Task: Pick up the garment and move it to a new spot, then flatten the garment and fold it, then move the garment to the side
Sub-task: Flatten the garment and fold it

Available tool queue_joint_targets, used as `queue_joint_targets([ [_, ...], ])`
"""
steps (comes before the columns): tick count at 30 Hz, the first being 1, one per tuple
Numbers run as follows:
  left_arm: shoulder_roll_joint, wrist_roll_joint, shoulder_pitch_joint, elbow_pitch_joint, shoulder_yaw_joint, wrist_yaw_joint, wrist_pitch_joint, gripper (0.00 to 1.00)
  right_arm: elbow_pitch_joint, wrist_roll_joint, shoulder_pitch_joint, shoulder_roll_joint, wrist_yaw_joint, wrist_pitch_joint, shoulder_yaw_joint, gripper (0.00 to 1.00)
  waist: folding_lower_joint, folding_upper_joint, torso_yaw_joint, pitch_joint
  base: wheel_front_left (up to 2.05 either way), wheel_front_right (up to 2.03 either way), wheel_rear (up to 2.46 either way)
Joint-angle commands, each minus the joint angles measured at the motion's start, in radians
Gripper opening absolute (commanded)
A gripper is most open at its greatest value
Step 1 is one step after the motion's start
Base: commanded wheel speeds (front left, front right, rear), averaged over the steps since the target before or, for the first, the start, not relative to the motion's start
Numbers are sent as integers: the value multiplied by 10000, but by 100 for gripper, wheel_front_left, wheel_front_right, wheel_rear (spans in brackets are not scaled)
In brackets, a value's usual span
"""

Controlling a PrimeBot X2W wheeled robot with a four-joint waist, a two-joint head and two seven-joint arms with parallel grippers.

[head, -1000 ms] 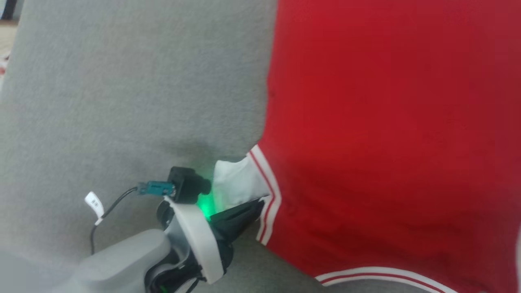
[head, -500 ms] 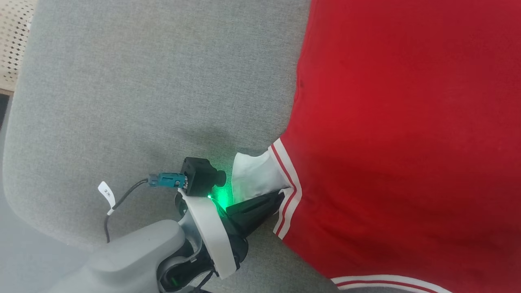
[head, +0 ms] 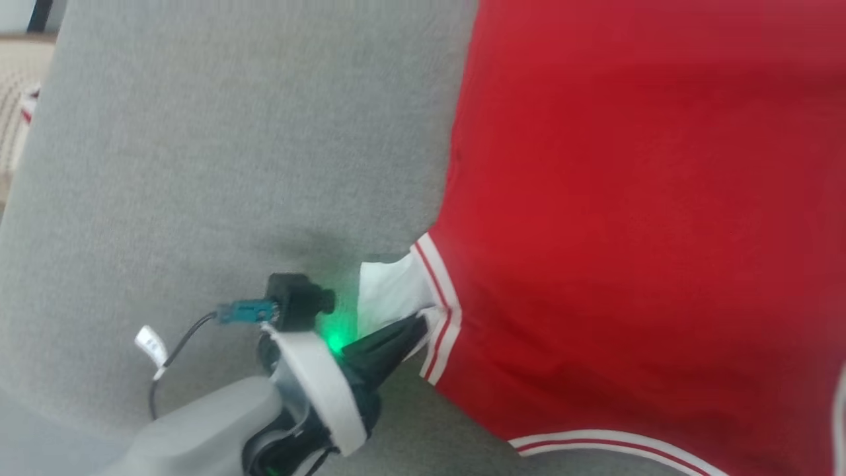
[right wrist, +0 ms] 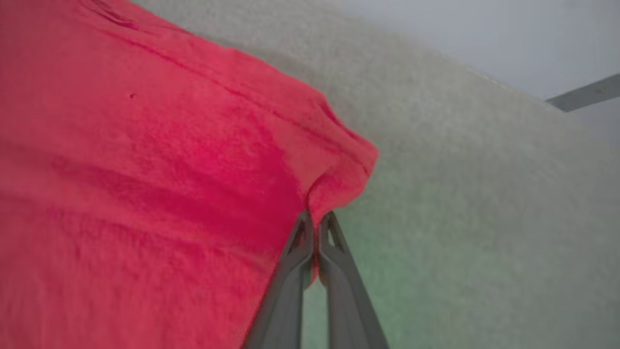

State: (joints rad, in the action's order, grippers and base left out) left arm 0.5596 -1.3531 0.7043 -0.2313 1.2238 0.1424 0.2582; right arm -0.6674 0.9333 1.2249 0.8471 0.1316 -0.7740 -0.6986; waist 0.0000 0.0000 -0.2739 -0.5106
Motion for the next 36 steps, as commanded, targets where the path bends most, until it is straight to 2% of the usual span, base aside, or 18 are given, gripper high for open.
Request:
queue_joint_targets([
  [1,388,-52,-331,-419,-81,-229,21,0,512,370,-499,335,-18,-81,-57,0,0,0,360,587,0,0,0],
  [9,820,54,-1094,-120,-718,-148,72,0,4109,2453,-3996,2617,-17,-240,-23,0,0,0,986,1478,0,0,0],
  [11,857,108,-1184,-131,-811,-148,74,0,4515,2612,-4500,2801,-17,-183,-35,0,0,0,1054,1539,0,0,0],
  [15,870,276,-1522,-107,-1146,-146,77,0,5806,3251,-6678,3363,-17,248,-112,0,0,0,1259,1707,0,0,0],
  [19,869,313,-1760,-85,-1377,-146,79,0,6865,3621,-8724,3661,-17,836,-330,0,0,0,1366,1787,0,0,0],
  [23,850,410,-2037,-65,-1670,-146,80,0,7794,3466,-10453,3473,-18,1319,-522,0,0,0,1476,1817,0,0,0],
  [27,808,431,-2157,-71,-1791,-144,80,0,8006,2908,-10750,3161,-20,1719,-47,0,0,0,1560,1821,0,0,0],
  [29,797,452,-2190,-93,-1806,-144,80,0,8074,2649,-10759,3058,-20,1910,338,47,0,0,1592,1850,0,0,0],
  [30,792,455,-2207,-96,-1808,-144,80,0,8174,2519,-10793,3080,-20,1962,534,93,0,0,1604,1868,0,0,0],
  [31,778,461,-2215,-88,-1831,-144,80,0,8336,2493,-10813,3116,-18,2029,741,100,0,0,1611,1882,0,0,0],
  [33,761,472,-2259,-85,-1857,-144,81,0,8752,2818,-10908,3241,-17,2137,1258,100,0,0,1604,1915,0,0,0],
  [36,689,525,-2279,-43,-1864,-144,81,0,9339,3343,-10973,3919,-17,2134,2126,100,0,0,1514,1922,0,0,0],
])
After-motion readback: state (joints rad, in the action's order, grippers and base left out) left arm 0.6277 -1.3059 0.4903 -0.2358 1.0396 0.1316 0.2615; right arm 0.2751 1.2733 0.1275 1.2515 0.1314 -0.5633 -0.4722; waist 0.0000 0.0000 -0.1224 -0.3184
